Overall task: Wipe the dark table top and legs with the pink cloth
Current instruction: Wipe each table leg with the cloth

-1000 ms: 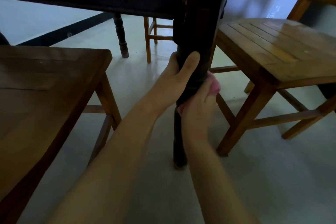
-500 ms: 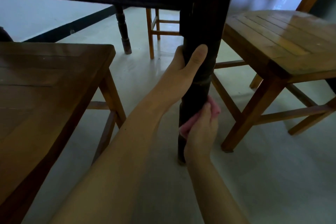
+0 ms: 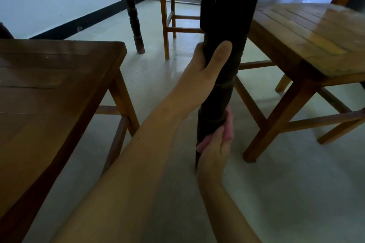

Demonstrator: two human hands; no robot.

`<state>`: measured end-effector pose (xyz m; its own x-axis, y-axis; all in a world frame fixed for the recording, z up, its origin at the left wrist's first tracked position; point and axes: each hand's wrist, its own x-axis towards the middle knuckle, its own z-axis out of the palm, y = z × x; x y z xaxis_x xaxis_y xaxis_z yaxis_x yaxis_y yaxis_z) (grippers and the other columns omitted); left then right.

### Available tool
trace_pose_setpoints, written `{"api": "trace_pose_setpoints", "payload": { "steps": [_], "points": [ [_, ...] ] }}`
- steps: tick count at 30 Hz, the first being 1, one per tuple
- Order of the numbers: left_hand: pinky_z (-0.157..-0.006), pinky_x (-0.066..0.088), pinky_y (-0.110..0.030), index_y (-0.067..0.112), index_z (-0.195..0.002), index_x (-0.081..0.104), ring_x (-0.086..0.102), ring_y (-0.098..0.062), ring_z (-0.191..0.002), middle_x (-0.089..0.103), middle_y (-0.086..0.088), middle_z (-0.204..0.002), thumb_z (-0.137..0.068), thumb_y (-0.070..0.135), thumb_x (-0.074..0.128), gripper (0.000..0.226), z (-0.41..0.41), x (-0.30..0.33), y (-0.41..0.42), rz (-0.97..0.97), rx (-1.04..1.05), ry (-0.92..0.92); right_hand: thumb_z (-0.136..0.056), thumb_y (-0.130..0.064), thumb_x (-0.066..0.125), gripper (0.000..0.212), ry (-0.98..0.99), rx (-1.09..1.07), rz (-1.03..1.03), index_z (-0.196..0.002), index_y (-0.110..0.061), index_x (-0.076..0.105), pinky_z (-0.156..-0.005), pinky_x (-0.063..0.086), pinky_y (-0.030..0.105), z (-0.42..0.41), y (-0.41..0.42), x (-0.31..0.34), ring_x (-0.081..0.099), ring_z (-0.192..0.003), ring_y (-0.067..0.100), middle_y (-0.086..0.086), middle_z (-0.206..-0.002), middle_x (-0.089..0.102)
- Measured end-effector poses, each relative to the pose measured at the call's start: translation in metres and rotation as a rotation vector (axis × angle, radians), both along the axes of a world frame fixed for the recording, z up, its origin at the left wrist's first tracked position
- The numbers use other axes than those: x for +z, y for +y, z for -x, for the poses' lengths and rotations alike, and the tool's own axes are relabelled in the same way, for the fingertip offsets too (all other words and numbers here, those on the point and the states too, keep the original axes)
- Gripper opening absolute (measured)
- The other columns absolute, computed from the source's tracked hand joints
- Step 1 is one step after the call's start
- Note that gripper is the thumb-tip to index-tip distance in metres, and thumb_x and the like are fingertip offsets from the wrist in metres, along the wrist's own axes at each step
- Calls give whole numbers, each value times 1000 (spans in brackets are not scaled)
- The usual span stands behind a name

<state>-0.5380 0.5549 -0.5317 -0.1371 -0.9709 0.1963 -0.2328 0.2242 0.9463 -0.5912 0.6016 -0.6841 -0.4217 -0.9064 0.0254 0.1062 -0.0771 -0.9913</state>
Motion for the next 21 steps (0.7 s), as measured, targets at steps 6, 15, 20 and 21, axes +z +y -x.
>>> {"api": "trace_pose_setpoints", "payload": {
  "steps": [6, 15, 20, 21],
  "points": [
    [-63, 32, 7, 26, -143, 18, 35, 10, -101, 37, 22, -119, -93, 46, 26, 54, -2, 2, 4, -7, -30, 3, -92, -55, 34, 58, 107, 69, -65, -142, -25, 34, -94, 48, 34, 9, 6, -26, 56, -96, 4, -10, -114, 56],
    [-67, 28, 2, 26, -143, 16, 30, 6, -105, 35, 12, -142, -95, 46, 25, 53, -1, 5, 7, -27, -26, 23, -101, -34, 33, 25, 103, 248, -533, -124, -40, 43, -87, 49, 44, 52, -16, -69, 52, -113, 29, 14, -135, 50],
    [-61, 32, 4, 25, -142, 18, 32, 8, -101, 39, 18, -127, -95, 46, 25, 52, 0, 5, 5, -34, -12, 2, -103, -28, 31, 25, -147, 97, -482, -109, -43, 50, -72, 49, 36, 27, -13, -53, 57, -76, 19, 7, -84, 64],
    [-61, 32, 5, 26, -142, 18, 33, 9, -98, 38, 19, -125, -95, 46, 25, 52, 0, 5, 4, -26, -15, -3, -102, -32, 33, 25, -185, 70, -468, -102, -38, 57, -71, 46, 34, 17, -4, -52, 56, -68, 17, 6, -68, 63]
  ]
}}
